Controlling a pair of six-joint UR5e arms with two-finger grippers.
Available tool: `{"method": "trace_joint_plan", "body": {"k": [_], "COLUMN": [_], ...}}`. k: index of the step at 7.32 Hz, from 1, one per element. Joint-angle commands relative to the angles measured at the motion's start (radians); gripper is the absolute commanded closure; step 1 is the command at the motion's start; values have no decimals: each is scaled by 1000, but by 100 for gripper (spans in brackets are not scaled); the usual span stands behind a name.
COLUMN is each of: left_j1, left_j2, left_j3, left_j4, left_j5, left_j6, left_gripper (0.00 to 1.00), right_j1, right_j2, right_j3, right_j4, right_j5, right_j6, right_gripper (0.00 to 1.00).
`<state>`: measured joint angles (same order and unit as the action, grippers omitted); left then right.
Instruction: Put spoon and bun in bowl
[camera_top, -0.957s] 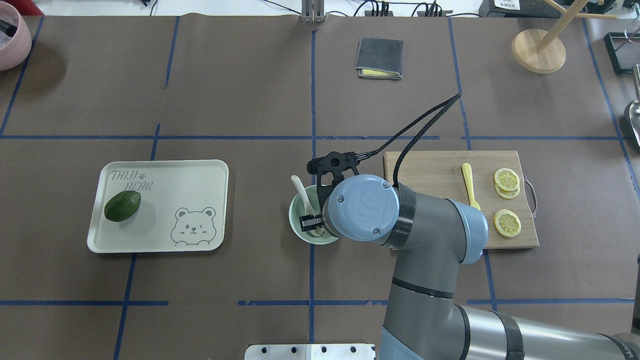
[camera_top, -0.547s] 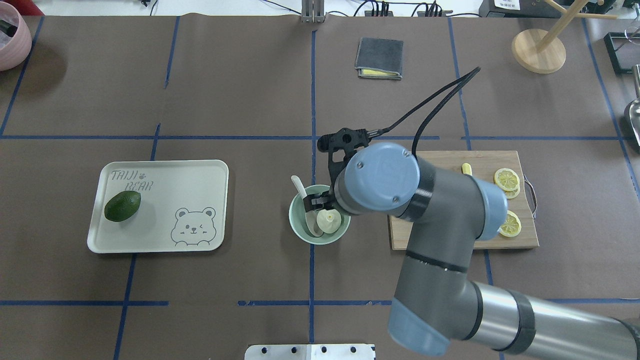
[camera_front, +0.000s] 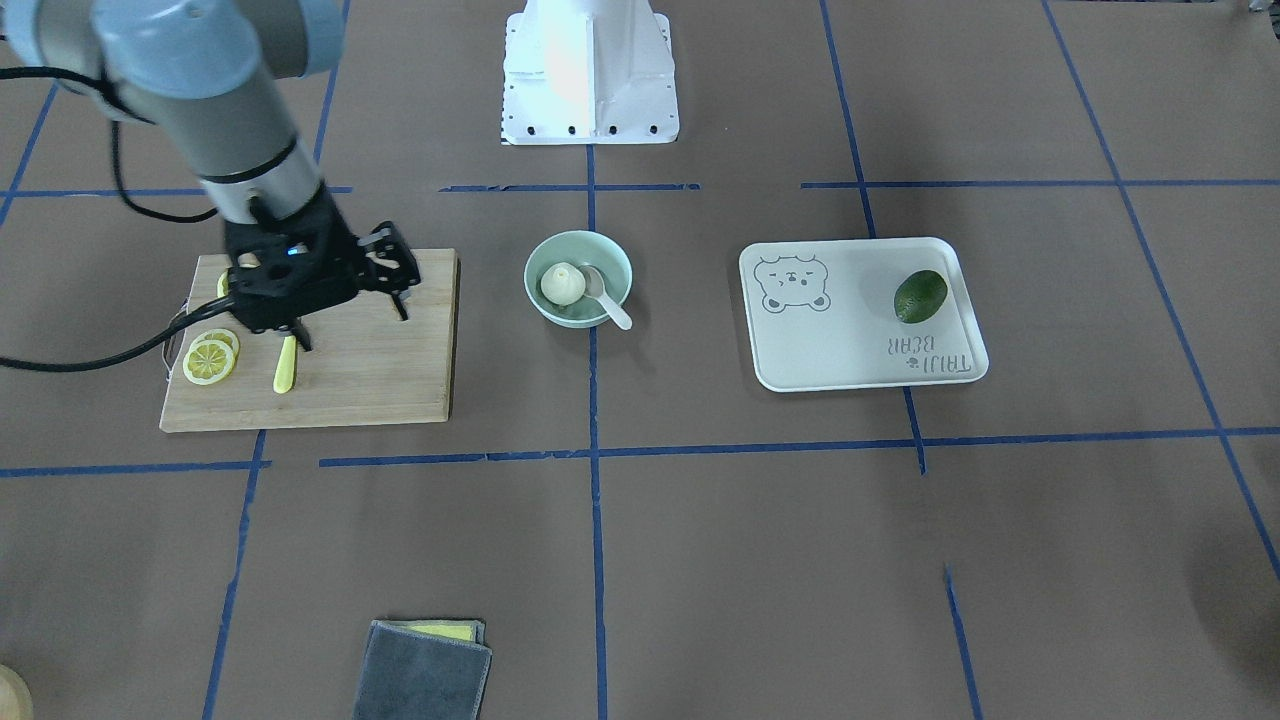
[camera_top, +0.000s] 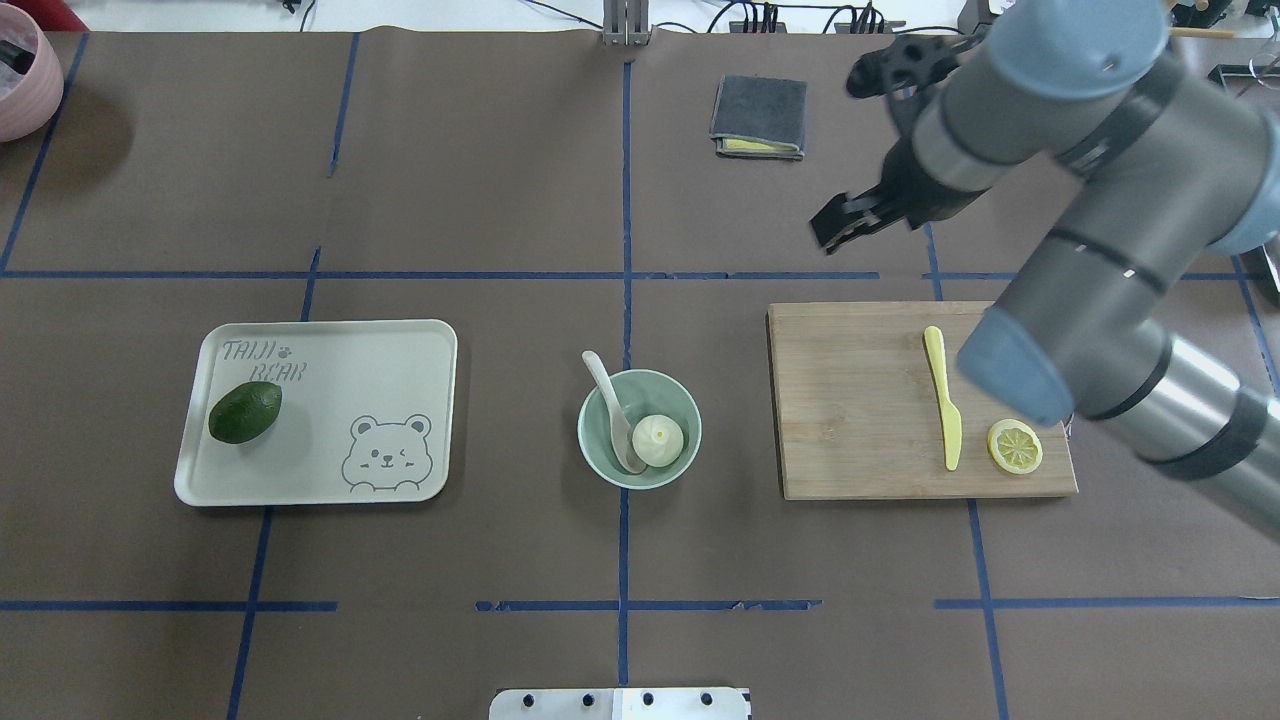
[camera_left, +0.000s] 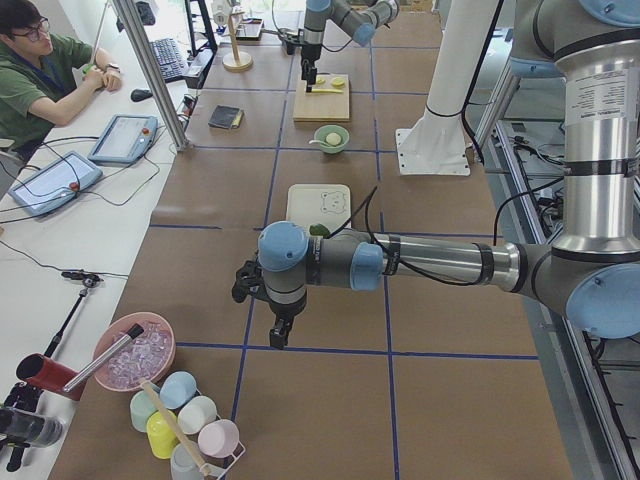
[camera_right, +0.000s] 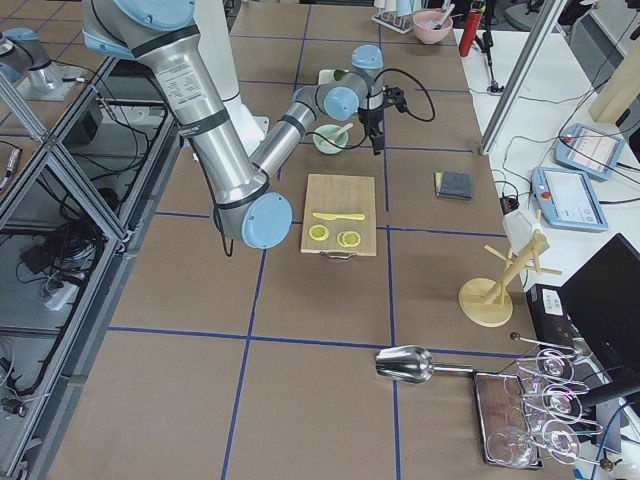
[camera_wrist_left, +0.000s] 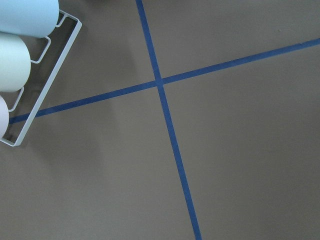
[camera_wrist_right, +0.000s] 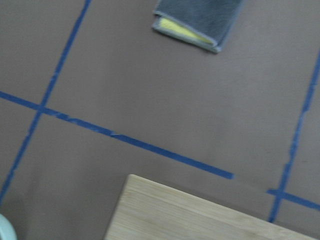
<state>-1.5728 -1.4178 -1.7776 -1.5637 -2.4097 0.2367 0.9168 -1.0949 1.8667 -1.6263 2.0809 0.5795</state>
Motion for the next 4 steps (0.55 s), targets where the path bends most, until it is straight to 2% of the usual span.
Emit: {"method": "trace_joint_plan", "body": {"k": [1, 2, 4], "left_j1": [-1, -1, -1], "left_j2": [25, 25, 16], "left_j3": [1, -3, 13], "left_j4": [5, 5, 5], "left_j5": [-32, -32, -29], "left_j6": [16, 16, 4], "left_gripper": [0, 0, 0], "right_j1": [272, 360, 526], "right_j2": [-109, -152, -357], "right_j3": [-21, -23, -18], "right_j4": [-108, -180, -176], "right_j5": [94, 97, 220], "right_j6": [-334, -454, -643], "right_gripper": [0, 0, 0]}}
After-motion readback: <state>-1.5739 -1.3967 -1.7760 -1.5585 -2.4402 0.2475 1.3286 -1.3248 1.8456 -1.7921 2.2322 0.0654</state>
